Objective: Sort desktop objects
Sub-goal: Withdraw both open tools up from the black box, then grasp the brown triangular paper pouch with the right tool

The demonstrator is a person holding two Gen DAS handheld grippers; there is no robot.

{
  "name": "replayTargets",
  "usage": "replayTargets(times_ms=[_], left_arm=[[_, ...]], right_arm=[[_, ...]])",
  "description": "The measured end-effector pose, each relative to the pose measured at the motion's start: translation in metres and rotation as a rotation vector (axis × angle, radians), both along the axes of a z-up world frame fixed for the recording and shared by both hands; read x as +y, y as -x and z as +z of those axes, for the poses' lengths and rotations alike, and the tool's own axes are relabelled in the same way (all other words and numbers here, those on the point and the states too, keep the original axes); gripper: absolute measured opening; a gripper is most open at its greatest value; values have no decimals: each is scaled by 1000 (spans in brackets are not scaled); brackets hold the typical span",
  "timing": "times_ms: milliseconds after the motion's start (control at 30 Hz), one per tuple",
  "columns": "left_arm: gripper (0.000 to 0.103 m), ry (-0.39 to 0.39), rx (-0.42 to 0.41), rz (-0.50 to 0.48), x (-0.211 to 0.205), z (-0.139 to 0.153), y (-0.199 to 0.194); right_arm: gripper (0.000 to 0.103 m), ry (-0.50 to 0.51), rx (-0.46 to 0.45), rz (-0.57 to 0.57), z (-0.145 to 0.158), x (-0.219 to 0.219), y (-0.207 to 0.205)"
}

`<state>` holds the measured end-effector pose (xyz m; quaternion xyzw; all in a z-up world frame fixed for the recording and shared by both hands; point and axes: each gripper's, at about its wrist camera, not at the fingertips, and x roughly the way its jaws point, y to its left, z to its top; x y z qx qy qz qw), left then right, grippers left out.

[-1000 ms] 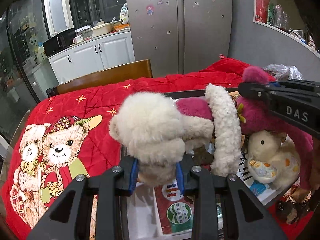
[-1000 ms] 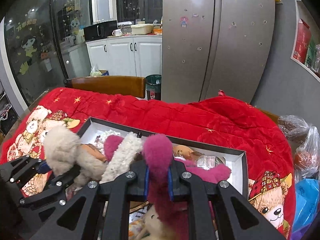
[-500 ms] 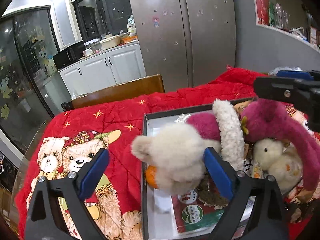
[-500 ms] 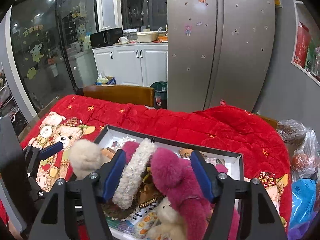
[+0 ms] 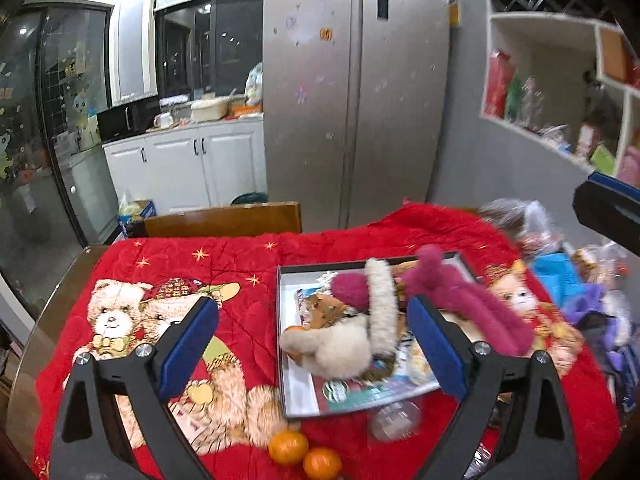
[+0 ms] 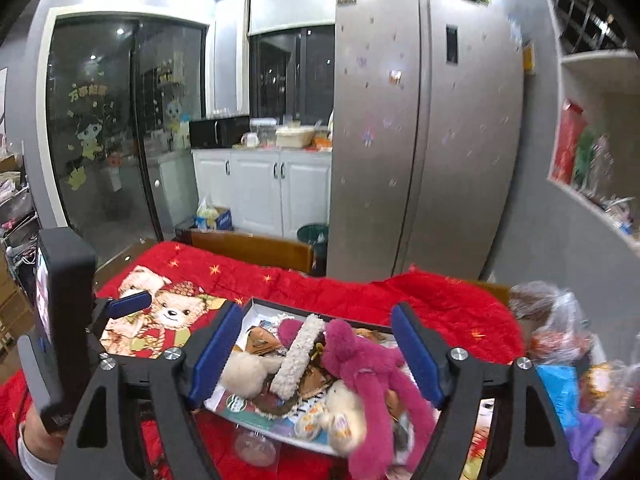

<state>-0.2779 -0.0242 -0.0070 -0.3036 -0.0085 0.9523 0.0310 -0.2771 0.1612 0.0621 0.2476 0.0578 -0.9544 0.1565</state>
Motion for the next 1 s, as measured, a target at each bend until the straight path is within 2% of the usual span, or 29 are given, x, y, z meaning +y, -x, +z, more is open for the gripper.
replayTargets(times_ms=[100, 200, 267, 367, 467, 633, 733, 800, 900, 1000], left_arm=[[102, -3, 40, 33, -10, 26, -36], [102, -32, 84, 54, -23, 45, -74], [102, -37, 106, 54, -28, 52, -100], [102, 1, 116, 71, -30, 48, -131], [103, 24, 108, 80, -31, 25, -163], [102, -69, 48, 39, -37, -40, -200], [102, -95, -51, 8, -36, -80, -203], [102, -83, -92, -7, -31, -96, -201], [102, -68, -102, -39, -16, -107, -199], [102, -41, -109, -73, -1, -112, -194]], right_arm=[[85, -2, 58, -16, 24, 7, -38], [85, -5, 98, -35, 39, 11, -72], [85, 2, 120, -36, 43, 14, -93], [85, -1, 134, -42, 40, 17, -121], [85, -13, 132, -68, 27, 21, -143], [85, 4, 116, -91, -3, 29, -170], [85, 37, 100, -122, -36, 39, -187], [85, 61, 50, -133, -61, 46, -190], [85, 6, 11, -127, -89, 48, -189], [85, -104, -2, -144, -116, 47, -187]])
